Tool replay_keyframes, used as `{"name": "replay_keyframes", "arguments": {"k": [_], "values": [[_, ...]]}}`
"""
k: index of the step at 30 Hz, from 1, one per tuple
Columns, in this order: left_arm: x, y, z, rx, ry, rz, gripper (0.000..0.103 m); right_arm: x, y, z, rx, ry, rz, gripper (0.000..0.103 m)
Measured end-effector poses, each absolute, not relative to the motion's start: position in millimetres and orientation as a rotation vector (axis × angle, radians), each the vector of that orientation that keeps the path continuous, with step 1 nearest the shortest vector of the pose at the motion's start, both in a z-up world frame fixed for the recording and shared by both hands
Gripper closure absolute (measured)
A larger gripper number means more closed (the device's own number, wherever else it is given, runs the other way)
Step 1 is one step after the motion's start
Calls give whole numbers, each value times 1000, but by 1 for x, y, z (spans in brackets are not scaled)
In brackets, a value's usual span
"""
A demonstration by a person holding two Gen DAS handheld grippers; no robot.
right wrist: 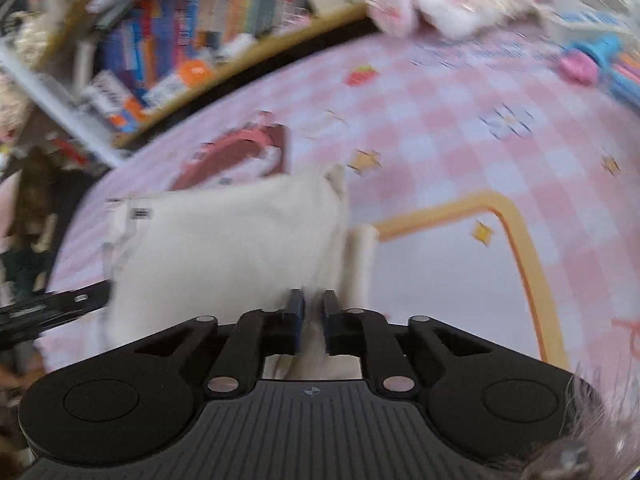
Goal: Fold clothes
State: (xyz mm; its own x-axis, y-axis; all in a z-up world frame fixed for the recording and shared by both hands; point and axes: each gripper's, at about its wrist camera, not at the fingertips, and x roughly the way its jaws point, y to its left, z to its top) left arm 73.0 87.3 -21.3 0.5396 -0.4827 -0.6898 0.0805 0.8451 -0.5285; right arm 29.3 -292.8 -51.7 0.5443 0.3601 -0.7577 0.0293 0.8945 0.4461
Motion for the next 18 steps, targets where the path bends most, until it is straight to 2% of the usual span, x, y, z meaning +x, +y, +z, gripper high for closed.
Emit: {"name": "replay_keyframes", "arguments": {"k": [2,9,12,14,18], "values": [[71,94,-13,-564,938,-386,100,24,-293,-56,461,965,162,98],[87,113,-42,-585,979,-400,99,13,-279,-50,428,931,80,101],[87,113,-39,-598,949,-461,87,10,-279,-45,428,927,59,101],[90,116,-41,-601,954,-452,77,11,-283,-46,469,932,28,95],[95,118,-46,-613,964,-438,78,7,-304,-48,691,903,-43,88]]}}
